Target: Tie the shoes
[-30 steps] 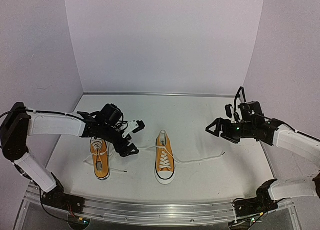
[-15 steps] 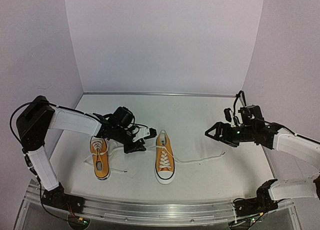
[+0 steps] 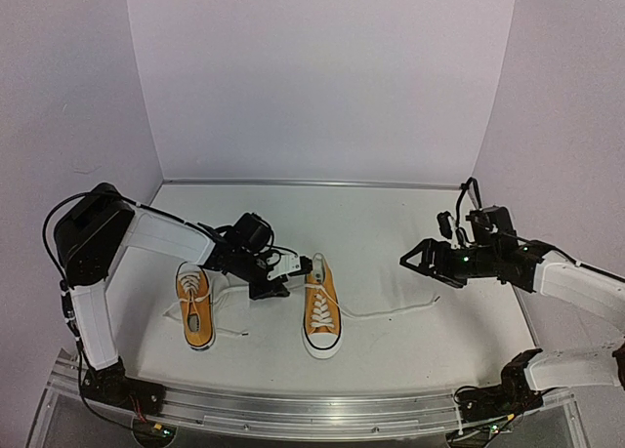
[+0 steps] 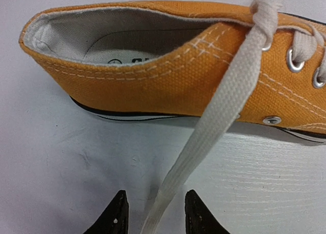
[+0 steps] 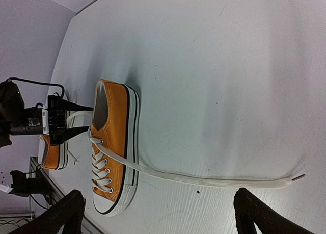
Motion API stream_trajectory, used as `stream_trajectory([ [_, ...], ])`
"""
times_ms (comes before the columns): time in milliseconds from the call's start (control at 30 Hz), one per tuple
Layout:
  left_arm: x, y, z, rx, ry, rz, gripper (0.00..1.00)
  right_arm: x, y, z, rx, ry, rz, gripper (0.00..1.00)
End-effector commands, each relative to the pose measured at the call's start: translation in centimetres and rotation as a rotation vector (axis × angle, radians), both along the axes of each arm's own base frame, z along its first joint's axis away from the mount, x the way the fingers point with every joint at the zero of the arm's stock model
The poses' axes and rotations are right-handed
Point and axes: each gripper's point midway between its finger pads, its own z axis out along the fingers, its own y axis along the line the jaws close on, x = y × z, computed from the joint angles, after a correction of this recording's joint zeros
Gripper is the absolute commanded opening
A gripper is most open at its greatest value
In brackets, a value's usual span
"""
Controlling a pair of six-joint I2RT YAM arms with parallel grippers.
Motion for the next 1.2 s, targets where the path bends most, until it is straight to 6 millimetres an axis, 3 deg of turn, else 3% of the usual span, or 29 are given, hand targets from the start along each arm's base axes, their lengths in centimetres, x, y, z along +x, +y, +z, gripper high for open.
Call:
stream_trajectory([
  [0, 1.3, -1.3, 1.0, -0.014, -0.059, -0.010, 0.34, 0.2, 0.2, 1.1, 0.026, -0.037, 0.006, 0.98],
  [167, 1.1, -1.5, 1.2, -0.025, -0.065, -0.009, 0.20, 0.3, 0.5, 1.6, 0.034, -0.042, 0.018, 0.98],
  [433, 0.6, -1.2, 3.9, -0.090, -0.097, 0.031, 0.01, 0.9, 0.9, 2.1, 0.039, -0.048, 0.031, 0.97],
  [767, -1.8, -3.2, 8.6, -0.250, -0.100, 0.037, 0.00, 2.3, 3.0, 3.2, 0.066, -0.040, 0.083, 0.79],
  [900, -3.0, -4.7, 9.9, -0.302, -0.105, 0.016, 0.00, 2.3, 5.1, 3.1, 0.064, -0.031, 0.129, 0.67],
  [1067, -3.8, -5.9, 10.7, -0.343, -0.092, 0.003, 0.00, 1.5, 9.5, 2.3, 0.052, -0.015, 0.212, 0.56],
  [1167, -3.9, -6.2, 10.5, -0.344, -0.086, 0.009, 0.00, 1.1, 12.3, 1.3, 0.057, -0.001, 0.256, 0.54],
])
